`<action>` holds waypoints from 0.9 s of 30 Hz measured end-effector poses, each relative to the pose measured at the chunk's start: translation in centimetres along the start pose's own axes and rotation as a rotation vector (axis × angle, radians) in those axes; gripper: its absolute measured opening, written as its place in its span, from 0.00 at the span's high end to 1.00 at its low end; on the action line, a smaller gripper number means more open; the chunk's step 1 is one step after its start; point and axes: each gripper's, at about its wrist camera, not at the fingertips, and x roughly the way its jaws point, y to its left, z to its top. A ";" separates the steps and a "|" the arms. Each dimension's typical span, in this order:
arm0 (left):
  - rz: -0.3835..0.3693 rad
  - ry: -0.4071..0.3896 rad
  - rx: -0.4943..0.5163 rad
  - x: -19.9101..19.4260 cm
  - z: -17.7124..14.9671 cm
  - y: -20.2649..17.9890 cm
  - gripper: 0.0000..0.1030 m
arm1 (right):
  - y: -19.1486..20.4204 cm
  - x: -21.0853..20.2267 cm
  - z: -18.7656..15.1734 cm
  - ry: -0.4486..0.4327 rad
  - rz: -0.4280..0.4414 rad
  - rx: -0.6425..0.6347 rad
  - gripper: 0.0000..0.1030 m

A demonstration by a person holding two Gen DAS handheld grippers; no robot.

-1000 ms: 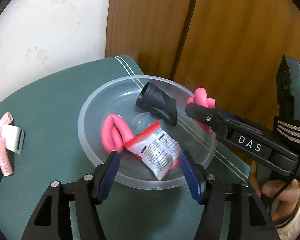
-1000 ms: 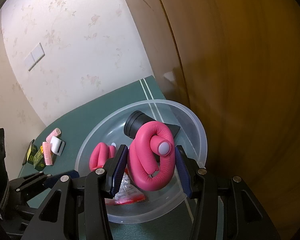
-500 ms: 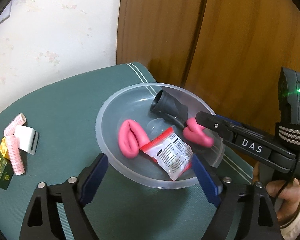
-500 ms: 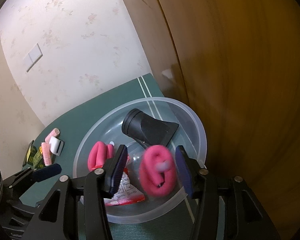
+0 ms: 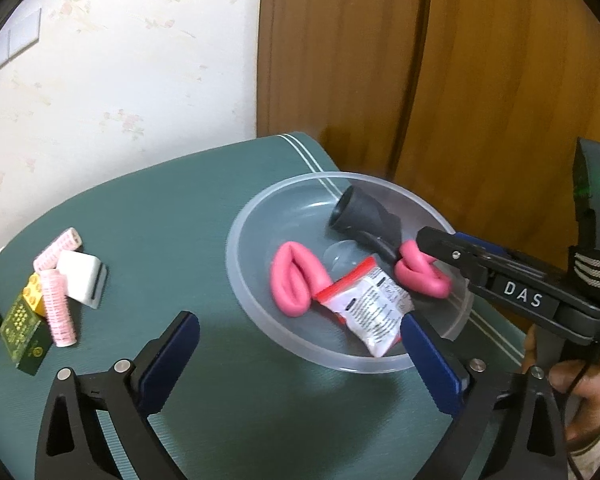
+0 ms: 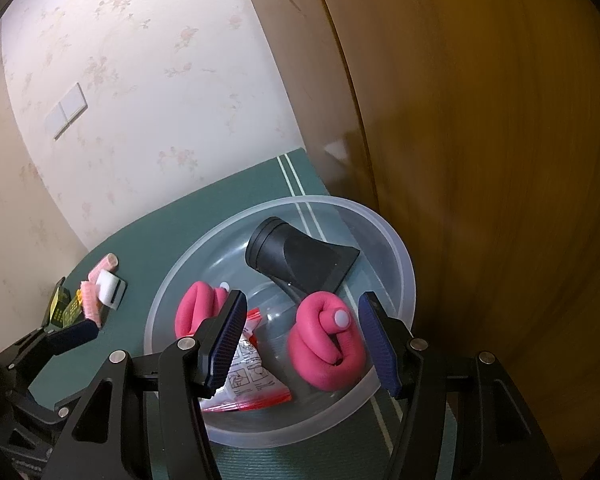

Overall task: Organize objects
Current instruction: 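Lift both tools out of the bowl and move back over the table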

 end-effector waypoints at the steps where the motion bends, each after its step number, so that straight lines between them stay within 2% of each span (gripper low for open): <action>1: 0.007 -0.001 0.001 0.0 -0.1 0.1 0.01 | 0.0 0.0 0.0 0.000 0.001 -0.001 0.42; 27: 0.027 -0.028 -0.047 -1.8 -1.2 2.6 0.01 | 1.9 0.0 -0.6 -0.040 0.035 -0.072 0.40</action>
